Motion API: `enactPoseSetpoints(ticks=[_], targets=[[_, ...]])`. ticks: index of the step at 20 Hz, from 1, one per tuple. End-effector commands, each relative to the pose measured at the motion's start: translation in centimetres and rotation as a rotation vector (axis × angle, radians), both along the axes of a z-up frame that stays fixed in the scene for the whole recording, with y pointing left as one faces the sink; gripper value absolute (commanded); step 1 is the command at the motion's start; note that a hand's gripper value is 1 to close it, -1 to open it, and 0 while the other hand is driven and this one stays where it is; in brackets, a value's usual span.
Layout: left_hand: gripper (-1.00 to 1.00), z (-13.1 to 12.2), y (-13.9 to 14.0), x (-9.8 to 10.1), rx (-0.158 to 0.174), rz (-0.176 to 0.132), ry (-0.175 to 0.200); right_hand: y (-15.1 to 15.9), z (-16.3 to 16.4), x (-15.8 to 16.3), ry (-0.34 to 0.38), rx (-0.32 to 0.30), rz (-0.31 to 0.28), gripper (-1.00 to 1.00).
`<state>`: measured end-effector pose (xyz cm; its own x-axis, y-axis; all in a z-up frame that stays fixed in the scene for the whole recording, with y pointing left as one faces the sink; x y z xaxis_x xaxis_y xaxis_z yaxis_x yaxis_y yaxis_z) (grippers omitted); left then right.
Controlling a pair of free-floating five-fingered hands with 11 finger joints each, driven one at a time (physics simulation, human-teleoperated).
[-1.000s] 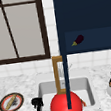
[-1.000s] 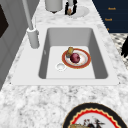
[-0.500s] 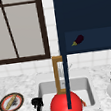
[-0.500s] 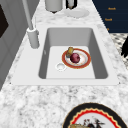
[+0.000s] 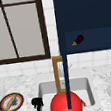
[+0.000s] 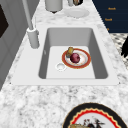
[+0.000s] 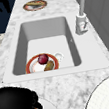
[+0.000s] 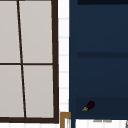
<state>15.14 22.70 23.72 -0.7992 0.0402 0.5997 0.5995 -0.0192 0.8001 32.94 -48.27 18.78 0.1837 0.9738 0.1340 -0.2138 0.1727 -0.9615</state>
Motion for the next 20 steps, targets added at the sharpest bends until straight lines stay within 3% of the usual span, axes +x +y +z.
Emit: enactPoseSetpoints(ticks=[1,6,11,20], targets=[[0.0,0.0,0.0,0.0,0.0,0.0,0.0,0.7,0.1,-1.6,-0.012,-0.124,0.023,1.0],[0.0,0.0,0.0,0.0,0.0,0.0,0.0,1.6,0.2,-3.0,-0.002,-0.195,0.031,1.0],[0.0,0.0,0.0,0.0,0.0,0.0,0.0,3.4,2.4,-4.3,0.006,-0.248,0.026,1.0],[0.0,0.0,0.0,0.0,0.0,0.0,0.0,6.4,8.7,-6.8,0.021,-0.247,0.024,1.0]])
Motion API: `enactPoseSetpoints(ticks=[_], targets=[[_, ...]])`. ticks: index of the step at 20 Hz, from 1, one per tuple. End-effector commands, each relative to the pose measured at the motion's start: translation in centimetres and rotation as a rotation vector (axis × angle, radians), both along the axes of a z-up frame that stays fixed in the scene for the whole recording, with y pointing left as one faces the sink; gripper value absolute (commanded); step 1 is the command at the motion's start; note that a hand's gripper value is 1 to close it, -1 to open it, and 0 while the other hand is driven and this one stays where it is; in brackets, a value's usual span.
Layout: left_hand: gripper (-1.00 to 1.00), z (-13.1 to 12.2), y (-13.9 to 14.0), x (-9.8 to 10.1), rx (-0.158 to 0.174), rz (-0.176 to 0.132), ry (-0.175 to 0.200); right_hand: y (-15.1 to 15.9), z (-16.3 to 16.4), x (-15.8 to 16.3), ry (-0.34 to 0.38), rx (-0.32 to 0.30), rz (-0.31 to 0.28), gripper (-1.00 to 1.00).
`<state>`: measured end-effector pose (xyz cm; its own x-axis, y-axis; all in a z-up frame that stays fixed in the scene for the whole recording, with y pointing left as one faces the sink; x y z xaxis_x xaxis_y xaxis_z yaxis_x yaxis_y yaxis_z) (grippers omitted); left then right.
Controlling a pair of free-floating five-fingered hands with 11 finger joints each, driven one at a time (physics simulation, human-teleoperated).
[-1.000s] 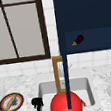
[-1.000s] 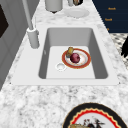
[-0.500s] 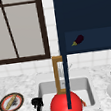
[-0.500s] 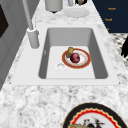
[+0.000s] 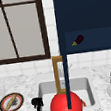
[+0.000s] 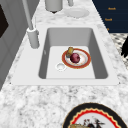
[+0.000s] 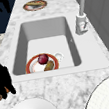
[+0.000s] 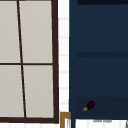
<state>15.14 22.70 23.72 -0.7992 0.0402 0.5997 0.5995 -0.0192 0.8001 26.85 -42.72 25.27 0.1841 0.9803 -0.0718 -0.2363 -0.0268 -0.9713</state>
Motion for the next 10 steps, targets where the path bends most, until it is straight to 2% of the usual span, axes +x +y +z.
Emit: enactPoseSetpoints(ticks=[1,5,7,10], targets=[[0.0,0.0,0.0,0.0,0.0,0.0,0.0,1.0,2.8,-1.1,-0.007,-0.046,0.025,1.0],[0.0,0.0,0.0,0.0,0.0,0.0,0.0,1.5,5.5,-2.7,-0.028,-0.058,0.019,1.0],[0.0,0.0,0.0,0.0,0.0,0.0,0.0,1.5,7.2,-4.2,-0.05,-0.042,0.012,1.0],[0.0,0.0,0.0,0.0,0.0,0.0,0.0,3.0,9.7,-5.0,-0.033,-0.029,0.017,1.0]])
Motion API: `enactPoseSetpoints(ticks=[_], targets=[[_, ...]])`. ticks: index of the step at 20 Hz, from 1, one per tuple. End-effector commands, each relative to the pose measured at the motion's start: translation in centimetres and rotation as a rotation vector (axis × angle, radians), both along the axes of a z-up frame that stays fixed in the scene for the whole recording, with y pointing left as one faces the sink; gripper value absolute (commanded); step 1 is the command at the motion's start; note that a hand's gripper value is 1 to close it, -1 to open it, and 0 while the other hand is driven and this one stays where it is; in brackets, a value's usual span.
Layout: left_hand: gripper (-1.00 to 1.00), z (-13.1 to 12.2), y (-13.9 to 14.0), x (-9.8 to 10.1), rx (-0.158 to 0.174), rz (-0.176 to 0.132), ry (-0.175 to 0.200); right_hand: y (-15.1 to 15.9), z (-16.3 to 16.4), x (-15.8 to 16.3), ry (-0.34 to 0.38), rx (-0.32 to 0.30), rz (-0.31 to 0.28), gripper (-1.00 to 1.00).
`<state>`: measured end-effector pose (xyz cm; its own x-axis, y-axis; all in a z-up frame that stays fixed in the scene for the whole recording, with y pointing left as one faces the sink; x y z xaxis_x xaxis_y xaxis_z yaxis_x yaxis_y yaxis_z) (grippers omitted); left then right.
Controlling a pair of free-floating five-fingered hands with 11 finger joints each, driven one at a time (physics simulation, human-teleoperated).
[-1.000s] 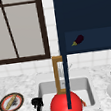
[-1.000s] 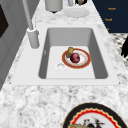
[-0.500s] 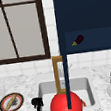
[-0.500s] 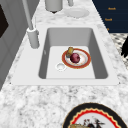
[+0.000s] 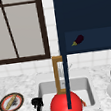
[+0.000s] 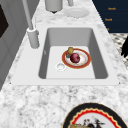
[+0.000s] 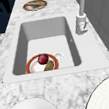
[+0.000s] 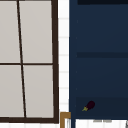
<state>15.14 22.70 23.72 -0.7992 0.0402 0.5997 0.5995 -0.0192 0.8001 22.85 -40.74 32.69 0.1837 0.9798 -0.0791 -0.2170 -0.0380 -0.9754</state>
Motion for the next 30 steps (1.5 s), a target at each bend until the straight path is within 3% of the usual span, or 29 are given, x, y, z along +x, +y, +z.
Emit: enactPoseSetpoints(ticks=[1,14,19,30], targets=[[0.0,0.0,0.0,0.0,0.0,0.0,0.0,1.1,3.1,-1.7,-0.02,-0.019,0.016,1.0],[0.0,0.0,0.0,0.0,0.0,0.0,0.0,6.7,13.1,-5.6,-0.008,-0.056,0.015,1.0],[0.0,0.0,0.0,0.0,0.0,0.0,0.0,9.1,17.3,-6.9,0.033,-0.048,0.023,1.0],[0.0,0.0,0.0,0.0,0.0,0.0,0.0,12.5,26.2,-10.3,0.009,-0.019,0.056,1.0]])
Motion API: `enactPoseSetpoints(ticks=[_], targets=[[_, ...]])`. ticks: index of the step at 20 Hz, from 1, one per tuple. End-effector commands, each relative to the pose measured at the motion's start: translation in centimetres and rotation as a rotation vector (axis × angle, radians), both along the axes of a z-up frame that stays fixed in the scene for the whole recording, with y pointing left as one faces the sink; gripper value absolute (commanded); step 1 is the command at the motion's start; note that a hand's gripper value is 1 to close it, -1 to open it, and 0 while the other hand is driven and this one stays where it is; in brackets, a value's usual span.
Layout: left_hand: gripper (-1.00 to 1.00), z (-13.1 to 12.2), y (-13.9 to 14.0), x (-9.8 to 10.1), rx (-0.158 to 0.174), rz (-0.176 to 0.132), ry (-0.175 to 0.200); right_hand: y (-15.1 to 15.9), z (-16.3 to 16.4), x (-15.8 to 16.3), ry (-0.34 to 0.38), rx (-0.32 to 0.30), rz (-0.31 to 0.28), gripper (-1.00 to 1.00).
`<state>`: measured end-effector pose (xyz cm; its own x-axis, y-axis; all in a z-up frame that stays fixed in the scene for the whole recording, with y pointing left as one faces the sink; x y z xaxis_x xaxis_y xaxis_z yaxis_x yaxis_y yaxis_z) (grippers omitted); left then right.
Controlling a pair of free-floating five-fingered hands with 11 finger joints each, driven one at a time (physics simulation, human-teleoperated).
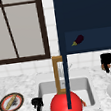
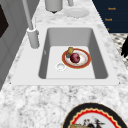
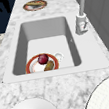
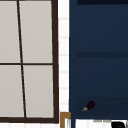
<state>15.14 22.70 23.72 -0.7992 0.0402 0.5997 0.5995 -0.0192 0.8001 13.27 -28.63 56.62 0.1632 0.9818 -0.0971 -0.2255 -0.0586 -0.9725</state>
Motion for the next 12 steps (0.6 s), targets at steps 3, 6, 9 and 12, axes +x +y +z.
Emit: enactPoseSetpoints(ticks=[3,6,9,12], targets=[[0.0,0.0,0.0,0.0,0.0,0.0,0.0,0.5,4.6,-2.0,-0.023,0.012,0.047,1.0],[0.0,0.0,0.0,0.0,0.0,0.0,0.0,0.9,6.8,-2.8,-0.034,0.028,0.056,1.0],[0.0,0.0,0.0,0.0,0.0,0.0,0.0,1.3,9.3,-3.3,-0.015,0.033,0.059,1.0],[0.0,0.0,0.0,0.0,0.0,0.0,0.0,1.5,11.6,-3.1,-0.002,0.04,0.057,1.0]])
